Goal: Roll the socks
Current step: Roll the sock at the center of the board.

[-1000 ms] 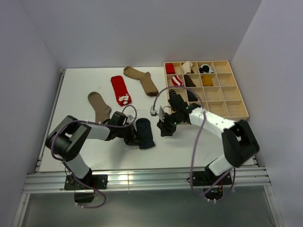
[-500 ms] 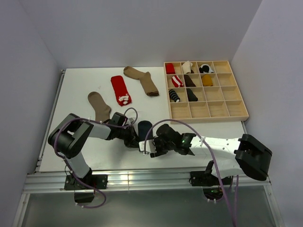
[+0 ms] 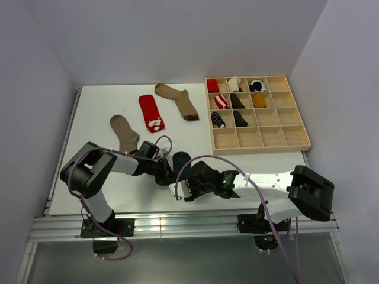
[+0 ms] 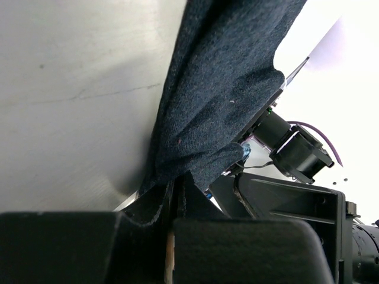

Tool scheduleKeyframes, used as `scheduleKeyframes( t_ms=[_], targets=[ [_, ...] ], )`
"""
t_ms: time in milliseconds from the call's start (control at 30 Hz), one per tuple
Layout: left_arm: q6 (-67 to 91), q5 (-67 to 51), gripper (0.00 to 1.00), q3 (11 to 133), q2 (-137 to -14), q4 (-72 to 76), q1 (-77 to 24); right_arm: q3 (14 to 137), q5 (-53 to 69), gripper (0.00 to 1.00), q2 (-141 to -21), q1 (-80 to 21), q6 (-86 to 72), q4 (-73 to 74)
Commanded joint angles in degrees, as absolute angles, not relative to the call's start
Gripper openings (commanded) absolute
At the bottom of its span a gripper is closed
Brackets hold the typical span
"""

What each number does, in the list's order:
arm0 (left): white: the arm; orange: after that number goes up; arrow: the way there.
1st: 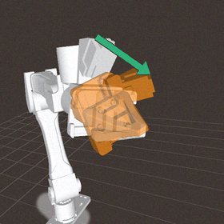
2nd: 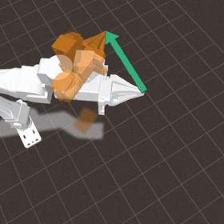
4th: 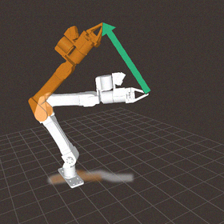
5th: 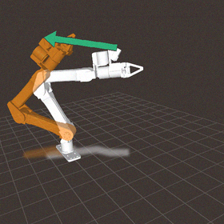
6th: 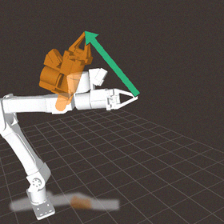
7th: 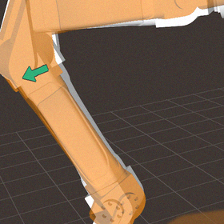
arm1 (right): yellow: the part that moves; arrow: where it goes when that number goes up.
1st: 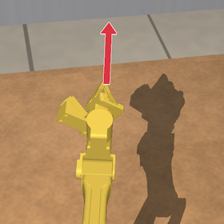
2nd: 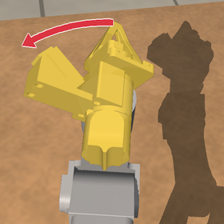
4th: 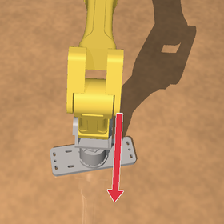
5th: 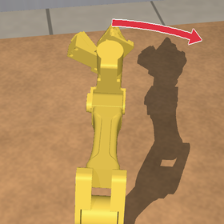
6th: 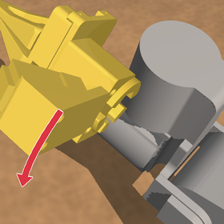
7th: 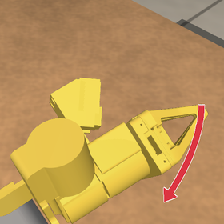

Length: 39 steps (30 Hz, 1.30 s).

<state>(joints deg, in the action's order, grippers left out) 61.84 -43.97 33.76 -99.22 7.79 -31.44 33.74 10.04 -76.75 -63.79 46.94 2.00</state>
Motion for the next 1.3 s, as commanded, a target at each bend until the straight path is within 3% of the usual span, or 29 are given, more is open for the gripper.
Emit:
scheduleKeyframes(
  t_ms=[0,400,500,633,867,1267],
  targets=[
    [60.6,-40.3,0.0,33.2,-101.0,2.0,-31.6,35.5,9.8,0.46,-77.7,-64.5,45.8,2.2],
    [60.9,-40.5,0.0,33.6,-101.2,1.8,-31.5,37.9,7.6,0.44,-83.7,-64.8,44.1,0.6],
    [61.3,-40.7,0.0,33.3,-100.8,2.1,-31.6,39.4,8.3,0.32,-84.4,-64.3,43.8,2.5],
    [63.5,-40.7,0.01,32.5,-98.9,3.2,-31.5,44.5,12.3,0.24,-86.5,-62.5,43.2,12.3],
    [69.3,-38.5,0.02,31.2,-93.7,5.1,-31.6,54.9,23.3,0.22,-90.7,-54.7,43.6,27.6],
    [75.7,-26.8,0.06,28.3,-84.9,6.1,-33.6,74.9,40.2,0.21,-112.3,-41.8,51.0,56.1]
  ],
)
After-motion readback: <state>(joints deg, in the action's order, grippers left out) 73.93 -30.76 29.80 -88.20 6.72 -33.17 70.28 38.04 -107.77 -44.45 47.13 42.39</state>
